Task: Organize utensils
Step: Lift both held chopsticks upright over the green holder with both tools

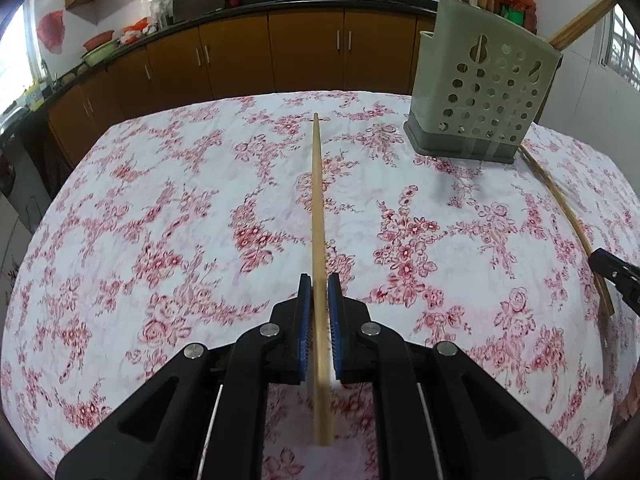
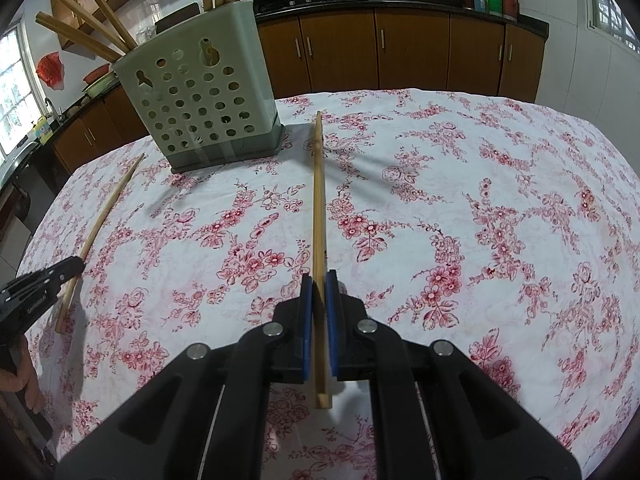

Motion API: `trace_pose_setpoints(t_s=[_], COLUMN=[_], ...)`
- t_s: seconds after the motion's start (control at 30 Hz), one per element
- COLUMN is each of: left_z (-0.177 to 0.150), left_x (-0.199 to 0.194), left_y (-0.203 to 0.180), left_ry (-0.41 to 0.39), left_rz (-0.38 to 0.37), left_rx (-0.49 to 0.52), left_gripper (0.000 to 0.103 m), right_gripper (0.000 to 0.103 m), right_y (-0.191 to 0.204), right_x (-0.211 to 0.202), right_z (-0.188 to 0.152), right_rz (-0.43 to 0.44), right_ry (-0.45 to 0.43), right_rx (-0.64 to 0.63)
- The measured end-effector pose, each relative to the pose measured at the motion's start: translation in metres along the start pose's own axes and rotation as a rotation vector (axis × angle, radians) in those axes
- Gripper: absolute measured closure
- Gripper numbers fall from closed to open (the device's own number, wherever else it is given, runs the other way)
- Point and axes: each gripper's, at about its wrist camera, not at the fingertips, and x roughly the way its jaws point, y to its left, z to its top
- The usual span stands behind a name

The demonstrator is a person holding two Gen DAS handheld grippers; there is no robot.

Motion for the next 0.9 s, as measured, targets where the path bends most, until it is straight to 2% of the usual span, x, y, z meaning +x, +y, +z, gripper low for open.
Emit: trace_pose_setpoints(t_s=[0.1, 0.17, 0.33, 0.5, 0.7, 0.9], left_z=[0.000, 0.000, 0.018, 0.052, 0.084, 0.095], left_x=[0.000, -0.004, -0.051, -0.104, -0.128, -0.149], left_y=[0.000, -0.001, 0.004, 0.015, 0.019, 0.010], left_ry=[0.001, 0.006, -0.125, -0.270, -0.332, -0.379], left_rz=[0.006, 0.003, -0.024, -0.081, -0.141, -0.193], left_rx=[0.016, 0.035, 0.033, -0.017, -0.066, -0.059], left_gripper=[0.095, 0.095, 0.095, 0.095, 0.095, 0.095], right_gripper=[0.095, 0.095, 0.095, 0.095, 0.095, 0.095], right_y=[-0.001, -0.001, 0.003, 0.004, 0.001, 0.005], right_x=[-0.001, -0.013, -0.064, -0.106, -0.136, -0.170], right_z=[0.001, 0.004, 0.028, 0.054, 0.076, 0.095], right_rz=[-0.001, 0.000, 0.000, 0.005, 0.022, 0.090], right_ry=[0.008, -0.017, -0.168, -0.297, -0.377, -0.436], right_rx=[-0.002, 0.005, -0.009, -0.005, 0.035, 0.042])
